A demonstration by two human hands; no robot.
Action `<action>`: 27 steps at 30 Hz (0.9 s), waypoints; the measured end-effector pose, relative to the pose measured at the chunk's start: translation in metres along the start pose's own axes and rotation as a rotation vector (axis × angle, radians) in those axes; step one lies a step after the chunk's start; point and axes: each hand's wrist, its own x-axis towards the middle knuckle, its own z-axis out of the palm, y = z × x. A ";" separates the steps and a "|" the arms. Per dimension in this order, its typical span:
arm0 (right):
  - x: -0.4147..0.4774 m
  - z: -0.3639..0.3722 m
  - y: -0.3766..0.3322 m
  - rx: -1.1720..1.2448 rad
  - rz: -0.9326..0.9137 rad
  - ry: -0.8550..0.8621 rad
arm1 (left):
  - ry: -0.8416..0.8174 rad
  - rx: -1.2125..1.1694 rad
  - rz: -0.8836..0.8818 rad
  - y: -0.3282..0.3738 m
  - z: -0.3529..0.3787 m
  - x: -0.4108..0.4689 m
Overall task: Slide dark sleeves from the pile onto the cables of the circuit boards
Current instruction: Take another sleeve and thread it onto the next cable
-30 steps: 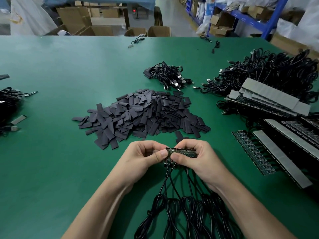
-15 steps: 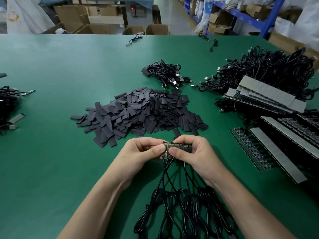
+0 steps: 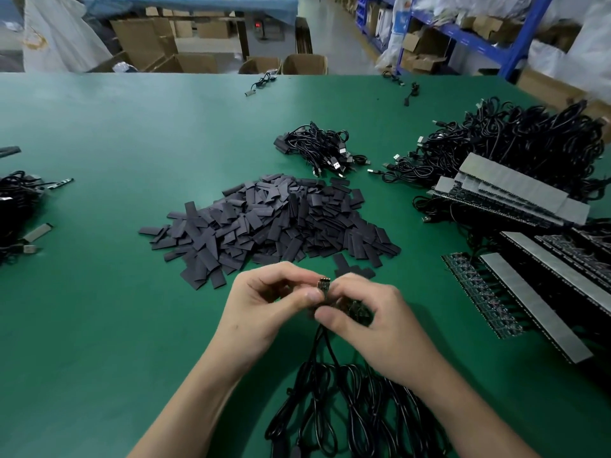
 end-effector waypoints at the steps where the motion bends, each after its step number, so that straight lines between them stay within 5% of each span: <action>1: 0.000 0.001 -0.002 0.036 0.031 -0.019 | -0.005 -0.014 -0.006 0.000 0.000 0.000; 5: 0.002 -0.014 -0.010 0.632 0.109 -0.065 | 0.106 0.071 -0.039 -0.003 -0.003 0.003; 11: 0.005 -0.059 -0.022 1.107 0.180 -0.302 | 0.250 0.784 -0.015 -0.016 -0.007 0.009; 13: 0.007 -0.072 -0.030 0.910 0.234 -0.278 | 0.247 0.997 0.013 -0.017 -0.009 0.014; 19: 0.021 -0.056 -0.023 -0.415 0.337 -0.123 | 0.332 1.204 -0.008 -0.021 -0.005 0.047; 27: 0.020 -0.013 0.003 -0.590 0.294 -0.028 | 0.362 1.258 -0.056 -0.035 -0.004 0.061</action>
